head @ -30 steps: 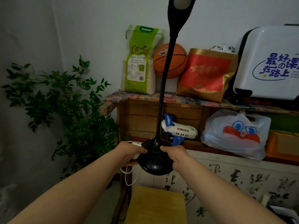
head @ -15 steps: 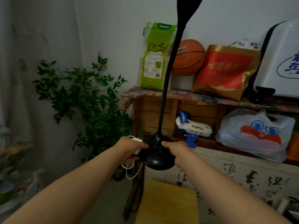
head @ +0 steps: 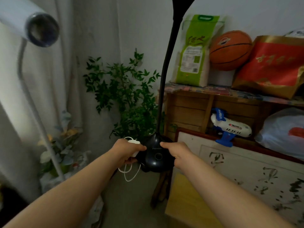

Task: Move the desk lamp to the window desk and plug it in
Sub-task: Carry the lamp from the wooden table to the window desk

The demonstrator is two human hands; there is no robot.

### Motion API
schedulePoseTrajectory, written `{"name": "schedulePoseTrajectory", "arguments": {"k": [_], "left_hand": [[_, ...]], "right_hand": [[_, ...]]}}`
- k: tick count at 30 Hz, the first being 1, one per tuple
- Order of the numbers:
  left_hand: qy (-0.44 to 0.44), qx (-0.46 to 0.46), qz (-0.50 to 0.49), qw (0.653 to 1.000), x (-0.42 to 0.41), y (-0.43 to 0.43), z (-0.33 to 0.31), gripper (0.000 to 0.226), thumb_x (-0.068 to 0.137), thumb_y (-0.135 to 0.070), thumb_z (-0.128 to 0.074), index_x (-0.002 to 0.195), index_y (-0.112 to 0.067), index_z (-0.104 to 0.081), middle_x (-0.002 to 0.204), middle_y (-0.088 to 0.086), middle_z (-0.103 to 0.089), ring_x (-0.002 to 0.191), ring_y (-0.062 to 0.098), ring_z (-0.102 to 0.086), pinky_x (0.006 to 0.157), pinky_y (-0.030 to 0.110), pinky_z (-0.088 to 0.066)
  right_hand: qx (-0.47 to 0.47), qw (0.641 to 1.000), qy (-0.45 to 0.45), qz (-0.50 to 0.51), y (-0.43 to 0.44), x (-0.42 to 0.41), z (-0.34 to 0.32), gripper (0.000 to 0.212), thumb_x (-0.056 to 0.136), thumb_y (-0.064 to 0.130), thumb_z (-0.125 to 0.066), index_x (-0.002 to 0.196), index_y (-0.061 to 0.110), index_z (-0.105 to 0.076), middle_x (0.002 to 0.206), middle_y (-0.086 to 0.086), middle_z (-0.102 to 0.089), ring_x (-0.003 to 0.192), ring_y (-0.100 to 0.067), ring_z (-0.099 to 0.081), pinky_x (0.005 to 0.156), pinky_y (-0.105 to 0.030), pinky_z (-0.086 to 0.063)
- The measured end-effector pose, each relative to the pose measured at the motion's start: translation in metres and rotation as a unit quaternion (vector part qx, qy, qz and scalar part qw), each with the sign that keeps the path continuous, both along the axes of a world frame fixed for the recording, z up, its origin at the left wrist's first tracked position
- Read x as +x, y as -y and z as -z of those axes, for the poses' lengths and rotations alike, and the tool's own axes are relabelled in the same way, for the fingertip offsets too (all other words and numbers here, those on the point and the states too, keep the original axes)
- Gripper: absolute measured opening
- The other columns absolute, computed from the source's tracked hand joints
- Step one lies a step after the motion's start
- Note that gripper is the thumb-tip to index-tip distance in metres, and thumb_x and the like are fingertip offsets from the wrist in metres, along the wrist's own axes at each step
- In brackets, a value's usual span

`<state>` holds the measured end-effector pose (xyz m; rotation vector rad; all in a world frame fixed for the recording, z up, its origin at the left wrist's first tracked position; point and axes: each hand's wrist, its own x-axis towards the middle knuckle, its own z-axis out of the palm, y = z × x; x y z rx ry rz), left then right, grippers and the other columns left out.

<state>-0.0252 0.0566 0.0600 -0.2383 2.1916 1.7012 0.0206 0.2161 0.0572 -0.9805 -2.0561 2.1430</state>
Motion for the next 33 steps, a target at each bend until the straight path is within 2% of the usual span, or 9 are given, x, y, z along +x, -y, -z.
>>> {"name": "schedulePoseTrajectory", "arguments": {"k": [6, 9, 12, 16, 23, 27, 29, 31, 33], "left_hand": [[-0.004, -0.005, -0.067, 0.998, 0.020, 0.055, 0.003, 0.037, 0.066, -0.010, -0.084, 0.092, -0.004, -0.058, 0.098, 0.018, -0.062, 0.088, 0.031, -0.067, 0.072, 0.047, -0.061], [-0.012, -0.028, -0.096, 0.995, 0.034, 0.080, 0.001, 0.037, 0.068, -0.015, -0.084, 0.092, -0.005, -0.058, 0.092, 0.016, -0.063, 0.073, 0.026, -0.065, 0.066, 0.041, -0.061], [-0.017, -0.043, -0.132, 0.990, 0.050, 0.100, 0.000, 0.053, 0.062, -0.020, -0.087, 0.103, -0.003, -0.058, 0.099, 0.018, -0.066, 0.083, 0.032, -0.070, 0.078, 0.050, -0.060], [-0.018, -0.037, -0.181, 0.983, 0.076, 0.118, -0.004, 0.060, 0.057, -0.019, -0.089, 0.108, -0.004, -0.060, 0.103, 0.018, -0.067, 0.092, 0.034, -0.070, 0.080, 0.052, -0.059], [-0.014, -0.037, -0.264, 0.964, 0.143, 0.122, -0.011, 0.047, 0.066, -0.017, -0.085, 0.102, -0.004, -0.059, 0.095, 0.016, -0.066, 0.083, 0.030, -0.067, 0.067, 0.039, -0.061], [-0.017, -0.063, -0.305, 0.950, 0.182, 0.119, -0.013, 0.036, 0.067, -0.020, -0.084, 0.087, -0.006, -0.058, 0.073, 0.012, -0.063, 0.057, 0.023, -0.061, 0.053, 0.031, -0.058], [-0.023, -0.060, -0.326, 0.943, 0.203, 0.117, -0.012, 0.033, 0.067, -0.018, -0.084, 0.083, -0.009, -0.056, 0.072, 0.012, -0.062, 0.057, 0.023, -0.060, 0.049, 0.029, -0.054], [-0.017, -0.055, -0.340, 0.939, 0.225, 0.114, -0.009, 0.042, 0.060, -0.020, -0.086, 0.090, -0.006, -0.060, 0.079, 0.015, -0.066, 0.066, 0.029, -0.065, 0.054, 0.031, -0.056], [-0.013, -0.050, -0.361, 0.931, 0.246, 0.113, -0.006, 0.048, 0.060, -0.021, -0.086, 0.098, -0.002, -0.063, 0.079, 0.017, -0.066, 0.062, 0.029, -0.065, 0.046, 0.027, -0.054]], "right_hand": [[-0.005, 0.998, 0.005, -0.062, 0.052, 0.007, 0.000, 0.055, 0.079, 0.018, -0.076, 0.126, -0.003, -0.055, 0.124, -0.019, -0.061, 0.111, -0.038, -0.060, 0.089, -0.043, -0.051], [-0.015, 0.995, -0.001, -0.100, 0.075, 0.008, -0.001, 0.050, 0.079, 0.015, -0.076, 0.121, -0.005, -0.060, 0.121, -0.021, -0.064, 0.107, -0.038, -0.063, 0.088, -0.044, -0.053], [-0.021, 0.990, -0.005, -0.140, 0.091, 0.009, -0.001, 0.049, 0.078, 0.015, -0.077, 0.121, -0.004, -0.061, 0.120, -0.021, -0.065, 0.107, -0.038, -0.063, 0.083, -0.041, -0.054], [-0.027, 0.980, -0.009, -0.197, 0.108, 0.014, -0.001, 0.060, 0.075, 0.018, -0.079, 0.127, -0.001, -0.057, 0.122, -0.021, -0.063, 0.108, -0.038, -0.063, 0.091, -0.049, -0.054], [-0.026, 0.958, -0.012, -0.284, 0.126, 0.038, 0.005, 0.061, 0.067, 0.021, -0.082, 0.119, -0.001, -0.062, 0.116, -0.023, -0.067, 0.100, -0.040, -0.066, 0.088, -0.056, -0.055], [-0.018, 0.944, -0.003, -0.330, 0.127, 0.071, -0.002, 0.050, 0.076, 0.019, -0.078, 0.118, -0.004, -0.063, 0.115, -0.023, -0.067, 0.101, -0.040, -0.066, 0.092, -0.053, -0.054], [-0.015, 0.935, 0.002, -0.355, 0.126, 0.087, -0.004, 0.047, 0.079, 0.017, -0.075, 0.119, -0.005, -0.061, 0.116, -0.023, -0.067, 0.103, -0.040, -0.066, 0.092, -0.052, -0.054], [-0.012, 0.924, 0.004, -0.382, 0.126, 0.101, -0.003, 0.048, 0.080, 0.016, -0.074, 0.120, -0.005, -0.060, 0.117, -0.022, -0.066, 0.104, -0.040, -0.065, 0.091, -0.051, -0.054], [-0.013, 0.915, 0.009, -0.403, 0.128, 0.115, 0.000, 0.052, 0.079, 0.017, -0.076, 0.123, -0.004, -0.058, 0.117, -0.022, -0.066, 0.102, -0.040, -0.066, 0.091, -0.052, -0.054]]}}
